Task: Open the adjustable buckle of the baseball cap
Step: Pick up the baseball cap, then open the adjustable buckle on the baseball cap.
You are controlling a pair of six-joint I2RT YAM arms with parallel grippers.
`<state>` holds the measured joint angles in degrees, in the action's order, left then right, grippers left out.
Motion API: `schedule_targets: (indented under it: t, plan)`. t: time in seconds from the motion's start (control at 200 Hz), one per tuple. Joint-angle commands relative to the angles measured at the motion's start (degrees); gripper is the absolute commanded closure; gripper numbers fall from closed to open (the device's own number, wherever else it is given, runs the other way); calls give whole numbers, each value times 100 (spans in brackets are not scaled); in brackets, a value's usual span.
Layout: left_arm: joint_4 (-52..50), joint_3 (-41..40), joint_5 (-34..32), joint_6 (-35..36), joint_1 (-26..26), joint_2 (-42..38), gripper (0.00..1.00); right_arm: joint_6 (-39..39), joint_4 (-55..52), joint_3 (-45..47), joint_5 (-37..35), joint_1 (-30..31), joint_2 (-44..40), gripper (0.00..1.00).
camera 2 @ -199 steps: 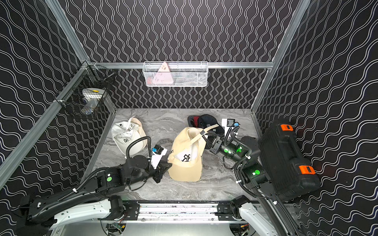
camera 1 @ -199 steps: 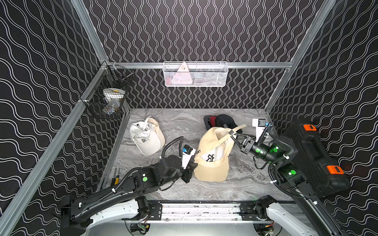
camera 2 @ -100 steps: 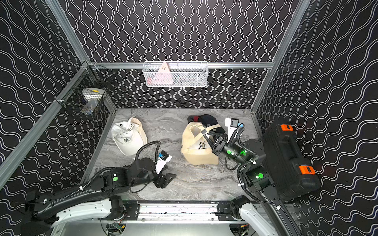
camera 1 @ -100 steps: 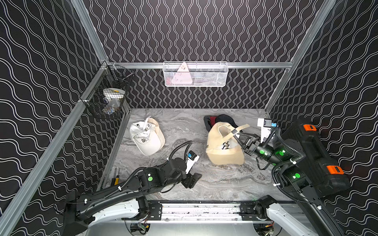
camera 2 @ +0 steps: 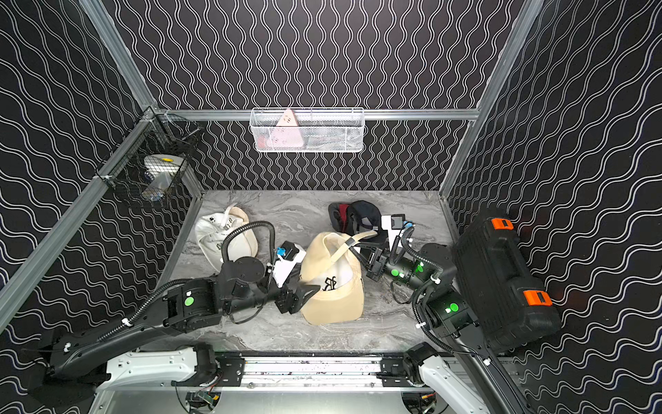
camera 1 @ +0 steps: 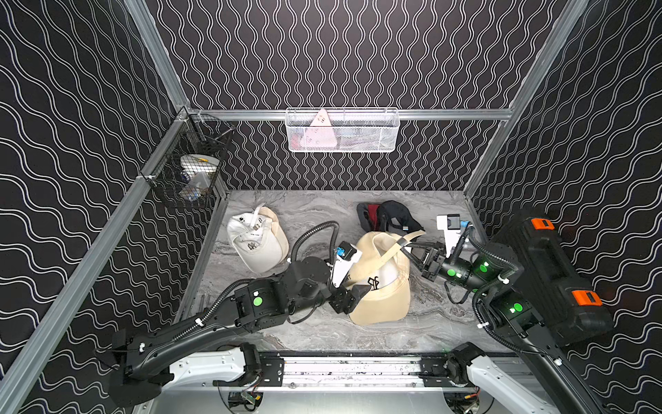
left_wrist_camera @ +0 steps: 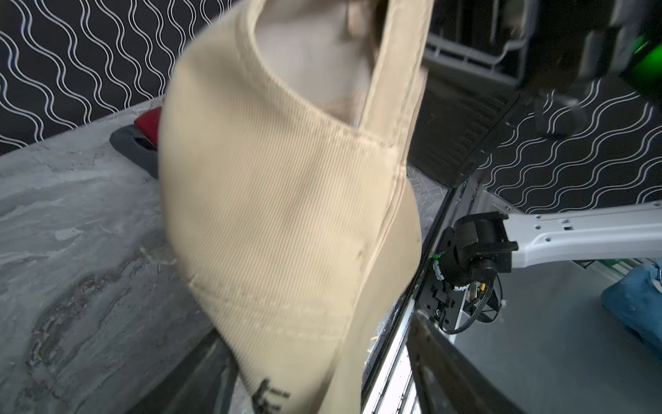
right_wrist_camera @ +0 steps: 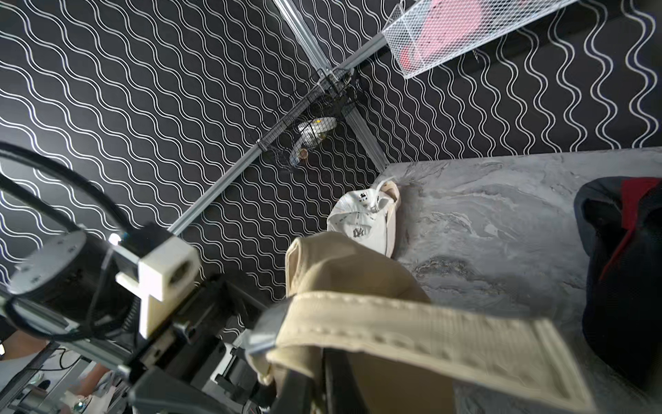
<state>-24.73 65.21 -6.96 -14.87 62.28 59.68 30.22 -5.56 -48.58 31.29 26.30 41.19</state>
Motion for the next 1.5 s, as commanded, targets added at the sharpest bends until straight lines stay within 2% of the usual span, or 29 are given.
schedule_targets:
  t: [0.0,0.215,0.37,0.615,0.926,1.361,1.436,1.496]
  plan:
    - [223,423,-169,291,-1,192,23,-384,-351,-60,-161,310,68,100]
    - [35,1159,58,420,3,699,22,-950,-880,-231,-1050,1117,266,100]
    - [-80,1095,257,391,3,629,23,-1047,-891,-178,-1387,1218,111,100]
    - [-81,1155,-90,544,3,703,22,-1071,-887,-214,-1245,1283,233,100]
    - [129,1367,-480,485,-14,1162,19,-1201,-955,-177,-1667,1931,265,100]
    - [-84,1732,-131,416,-232,1709,22,-1333,-1004,-300,-1994,2445,328,100]
    - [-68,1699,-89,385,-275,1689,24,-1358,-1017,-326,-2034,2502,346,100]
    - [-19,1649,1,353,-302,1653,30,-1369,-1014,-342,-2080,2550,354,100]
